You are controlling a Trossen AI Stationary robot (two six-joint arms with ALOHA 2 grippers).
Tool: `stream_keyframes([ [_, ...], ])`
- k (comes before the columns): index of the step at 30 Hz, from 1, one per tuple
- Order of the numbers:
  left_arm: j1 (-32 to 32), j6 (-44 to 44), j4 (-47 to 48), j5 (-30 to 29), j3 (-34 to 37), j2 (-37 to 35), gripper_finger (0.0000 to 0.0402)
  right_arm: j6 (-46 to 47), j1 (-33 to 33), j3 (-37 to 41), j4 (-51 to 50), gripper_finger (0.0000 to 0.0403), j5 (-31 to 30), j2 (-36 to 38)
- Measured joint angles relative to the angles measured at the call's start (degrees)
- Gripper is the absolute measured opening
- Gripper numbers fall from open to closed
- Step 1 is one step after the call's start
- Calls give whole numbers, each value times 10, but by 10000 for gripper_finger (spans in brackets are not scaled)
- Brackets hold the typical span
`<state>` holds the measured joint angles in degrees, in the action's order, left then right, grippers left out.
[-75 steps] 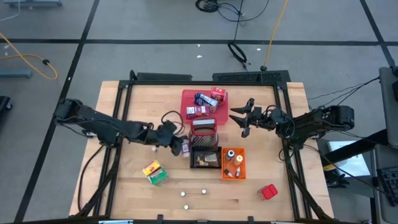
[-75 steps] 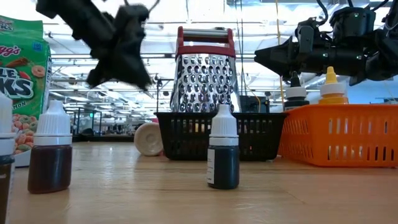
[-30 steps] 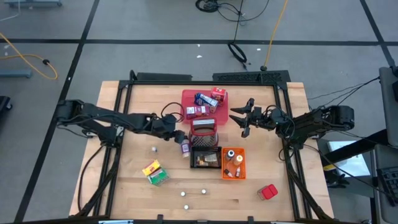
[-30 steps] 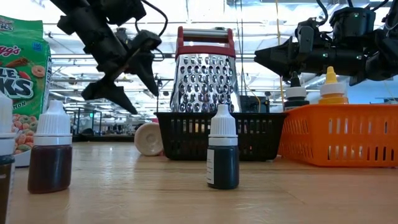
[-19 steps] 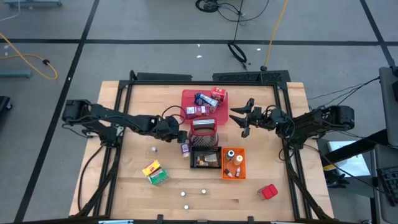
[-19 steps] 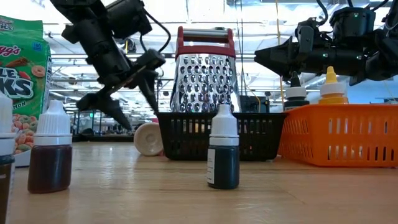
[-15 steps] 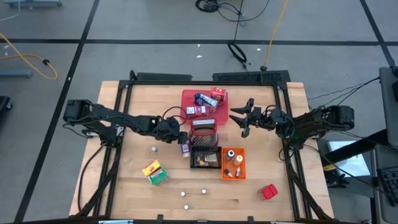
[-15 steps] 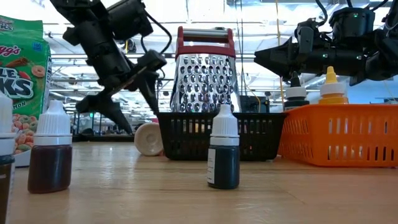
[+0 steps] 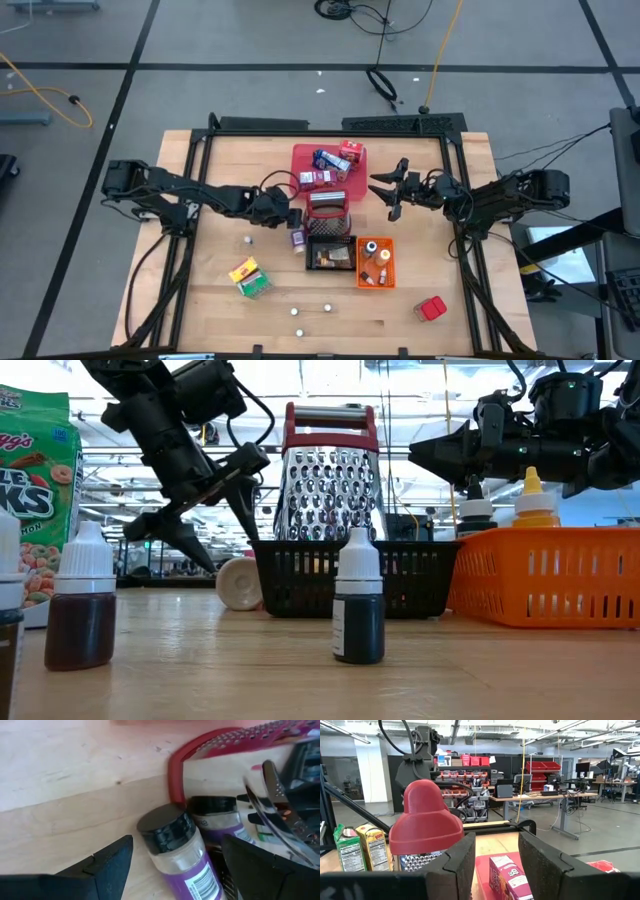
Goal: Pick & Place Kitchen Items
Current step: Put the black seasoning bottle into the black bin
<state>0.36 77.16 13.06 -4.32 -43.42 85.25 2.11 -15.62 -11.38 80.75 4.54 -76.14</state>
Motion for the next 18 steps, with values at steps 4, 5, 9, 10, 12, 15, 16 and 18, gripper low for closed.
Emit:
stream_keyframes([
  [4, 0, 1, 0, -7, 0, 0, 308, 0, 0, 0, 0, 141, 0, 0],
  [5, 0, 1, 0, -7, 0, 0, 308, 0, 0, 0, 0, 141, 0, 0],
  [9, 0, 16, -3, -8, 0, 15, 308, 0, 0, 0, 0, 141, 0, 0],
  [10, 0, 17, -1, -7, 0, 22, 308, 0, 0, 0, 0, 141, 0, 0],
  [12, 0, 25, -15, 1, 0, 40, 308, 0, 0, 0, -2, 141, 0, 0],
  [15, 0, 27, -31, 13, 0, 64, 308, 0, 0, 0, -4, 141, 0, 0],
  [16, 0, 27, -40, 13, 0, 72, 308, 0, 0, 0, -5, 141, 0, 0],
  [18, 0, 25, -48, 13, -1, 81, 308, 0, 0, 0, -6, 141, 0, 0],
])
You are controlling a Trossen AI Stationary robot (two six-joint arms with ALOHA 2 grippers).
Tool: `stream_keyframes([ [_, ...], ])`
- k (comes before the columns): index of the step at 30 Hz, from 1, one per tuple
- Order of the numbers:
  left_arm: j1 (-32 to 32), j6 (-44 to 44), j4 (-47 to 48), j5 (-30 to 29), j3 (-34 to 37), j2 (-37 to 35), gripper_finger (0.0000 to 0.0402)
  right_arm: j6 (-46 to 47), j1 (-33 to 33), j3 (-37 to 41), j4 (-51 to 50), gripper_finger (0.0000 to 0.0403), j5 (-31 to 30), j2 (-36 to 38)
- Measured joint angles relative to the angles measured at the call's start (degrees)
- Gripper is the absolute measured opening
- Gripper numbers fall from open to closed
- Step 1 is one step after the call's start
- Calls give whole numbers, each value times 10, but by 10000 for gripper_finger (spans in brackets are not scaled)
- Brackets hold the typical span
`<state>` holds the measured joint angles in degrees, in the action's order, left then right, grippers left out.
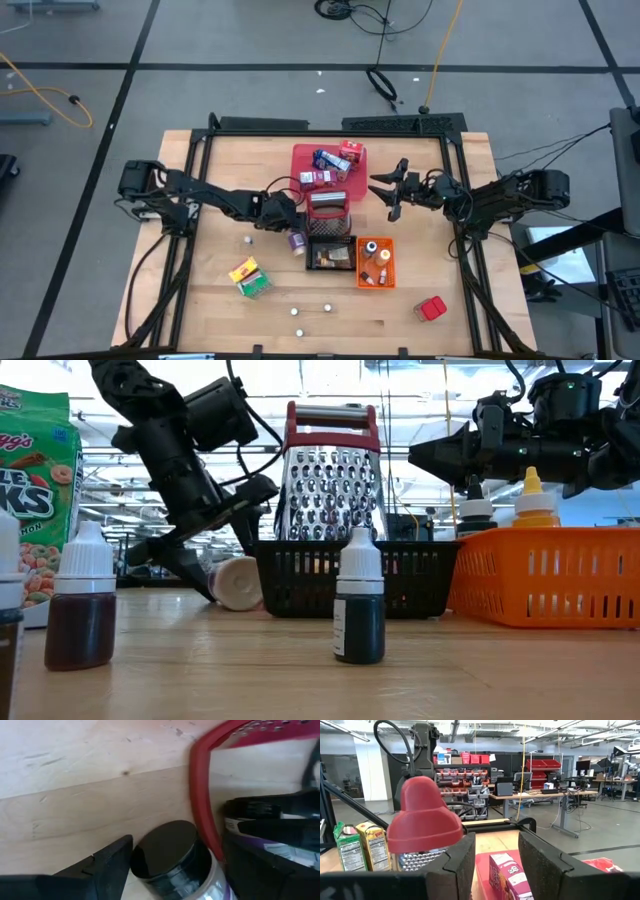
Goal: Pick & Place Kitchen Items
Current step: Put the black seasoning bottle into the black bin
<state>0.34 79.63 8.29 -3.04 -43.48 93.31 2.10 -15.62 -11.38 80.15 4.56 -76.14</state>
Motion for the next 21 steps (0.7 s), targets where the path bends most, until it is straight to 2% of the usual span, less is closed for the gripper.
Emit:
stream_keyframes([
  [11, 0, 2, 17, 15, -1, 5, 302, 0, 0, 0, -3, 141, 0, 0],
  [19, 0, -5, 21, 15, 0, 6, 222, 0, 0, 0, -3, 141, 0, 0],
  [21, 0, -10, 21, 17, 0, 6, 217, 0, 0, 0, -3, 141, 0, 0],
])
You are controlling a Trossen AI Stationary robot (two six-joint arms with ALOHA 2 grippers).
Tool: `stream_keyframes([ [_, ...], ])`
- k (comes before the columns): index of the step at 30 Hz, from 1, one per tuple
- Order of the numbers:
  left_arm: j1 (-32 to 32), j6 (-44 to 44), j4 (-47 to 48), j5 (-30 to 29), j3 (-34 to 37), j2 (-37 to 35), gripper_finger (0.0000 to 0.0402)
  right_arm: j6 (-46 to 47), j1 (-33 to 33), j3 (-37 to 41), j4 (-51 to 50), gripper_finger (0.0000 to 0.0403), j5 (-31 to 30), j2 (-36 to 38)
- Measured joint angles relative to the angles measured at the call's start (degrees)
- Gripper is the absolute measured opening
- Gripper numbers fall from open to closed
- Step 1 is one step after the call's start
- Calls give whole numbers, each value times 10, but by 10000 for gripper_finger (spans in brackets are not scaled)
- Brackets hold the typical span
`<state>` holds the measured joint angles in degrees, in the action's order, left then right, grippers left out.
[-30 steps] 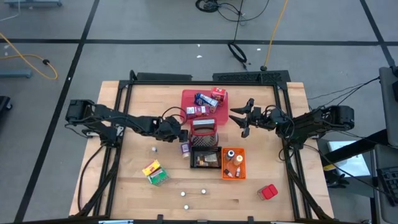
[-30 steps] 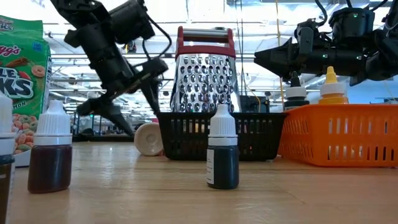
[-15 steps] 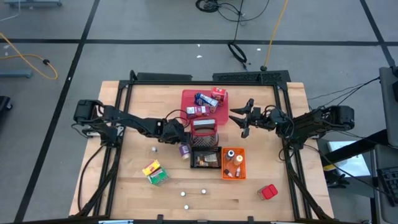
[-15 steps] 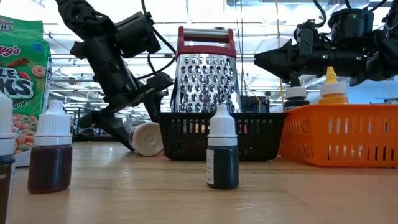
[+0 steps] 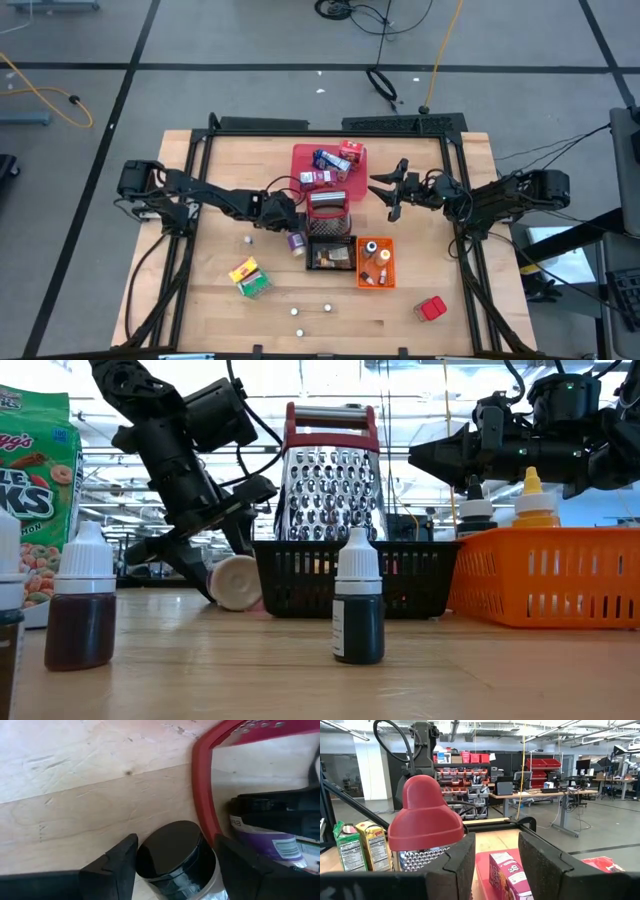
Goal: Pick & Place Kitchen Items
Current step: Put the black seasoning bottle into the black bin
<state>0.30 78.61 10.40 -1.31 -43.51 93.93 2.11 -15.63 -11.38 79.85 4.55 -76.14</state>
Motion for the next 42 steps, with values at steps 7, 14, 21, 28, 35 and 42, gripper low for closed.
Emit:
stream_keyframes([
  [7, 0, -5, 20, 28, 0, 0, 229, 1, 0, 0, 0, 141, 0, 0],
  [14, -2, -37, 46, 36, 0, -4, 221, 2, 0, 0, 0, 141, 0, 0],
  [21, -3, -66, 82, 55, 4, -51, 217, 2, 0, 0, 0, 141, 0, 0],
  [28, -4, -82, 134, 18, 3, -127, 217, 2, 0, 0, 0, 141, 0, 0],
  [35, -6, -144, 102, -7, 2, -197, 218, 2, 0, 0, 0, 141, 0, 0],
  [42, -27, -222, 42, -22, 2, -246, 223, 2, 0, 0, 0, 141, 0, 0],
])
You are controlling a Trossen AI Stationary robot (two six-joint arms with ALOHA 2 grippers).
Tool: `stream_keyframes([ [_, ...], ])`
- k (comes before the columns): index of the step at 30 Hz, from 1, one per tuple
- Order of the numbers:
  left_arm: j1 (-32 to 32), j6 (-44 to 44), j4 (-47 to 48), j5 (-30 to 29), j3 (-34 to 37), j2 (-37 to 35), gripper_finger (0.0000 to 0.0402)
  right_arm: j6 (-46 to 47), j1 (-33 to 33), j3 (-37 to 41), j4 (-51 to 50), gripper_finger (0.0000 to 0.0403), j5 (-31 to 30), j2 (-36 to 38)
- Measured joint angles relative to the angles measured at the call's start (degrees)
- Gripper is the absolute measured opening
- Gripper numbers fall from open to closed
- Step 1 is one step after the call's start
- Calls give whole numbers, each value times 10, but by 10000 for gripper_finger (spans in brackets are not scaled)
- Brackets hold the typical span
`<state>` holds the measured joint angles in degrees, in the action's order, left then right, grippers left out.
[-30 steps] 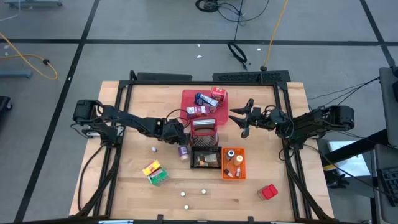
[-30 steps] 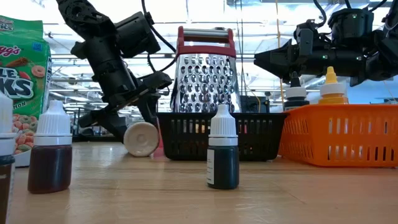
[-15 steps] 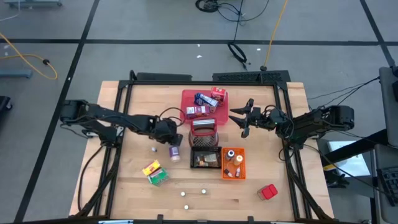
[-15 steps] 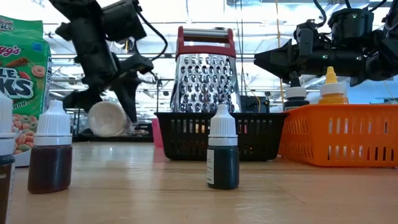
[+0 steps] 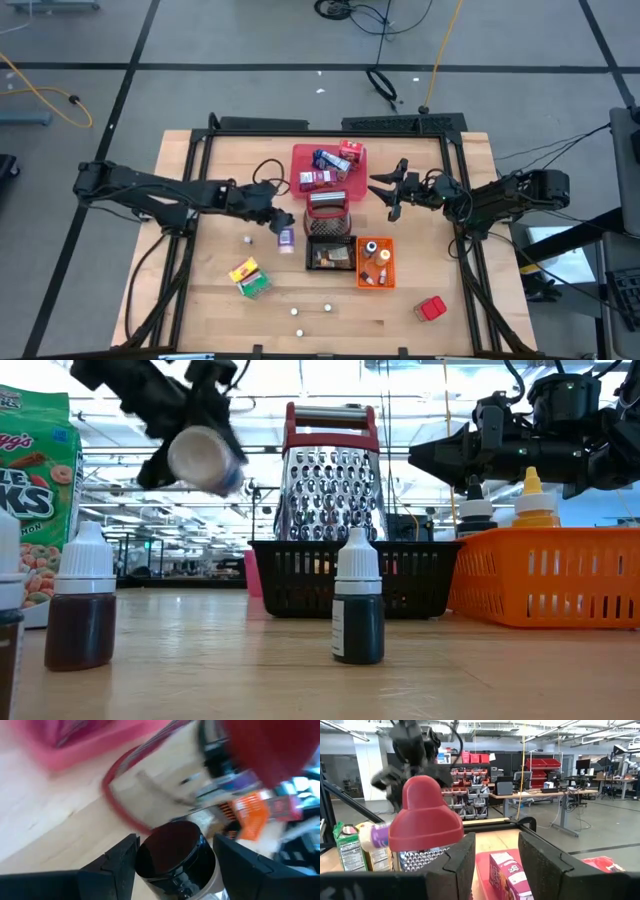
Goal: Pick & Place Kitchen Items
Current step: Put the black seasoning bottle into the black bin
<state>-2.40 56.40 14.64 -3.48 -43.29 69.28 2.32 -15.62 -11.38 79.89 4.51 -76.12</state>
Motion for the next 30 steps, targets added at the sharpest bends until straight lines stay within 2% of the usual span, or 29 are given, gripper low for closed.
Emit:
stream_keyframes([
  [4, -22, -40, -45, -28, -1, -9, 219, 0, 0, 0, 2, 141, 0, 0],
  [9, -56, -134, -123, -36, -1, -8, 218, 0, 0, 0, 0, 141, -2, 0],
  [14, -90, -194, -150, -84, -1, -8, 224, 0, 0, 0, 0, 141, -2, 0],
  [18, -120, -273, -173, -127, -1, -6, 219, 0, 0, 0, 0, 141, -2, 0],
  [24, -152, -388, -229, -162, -1, 2, 220, 0, 0, 0, 0, 141, -4, 0],
  [27, -162, -428, -244, -197, -2, 17, 226, 0, 0, 0, 0, 141, -4, 0],
  [30, -166, -458, -284, -204, -1, 38, 221, 0, 0, 0, 0, 141, -5, 0],
])
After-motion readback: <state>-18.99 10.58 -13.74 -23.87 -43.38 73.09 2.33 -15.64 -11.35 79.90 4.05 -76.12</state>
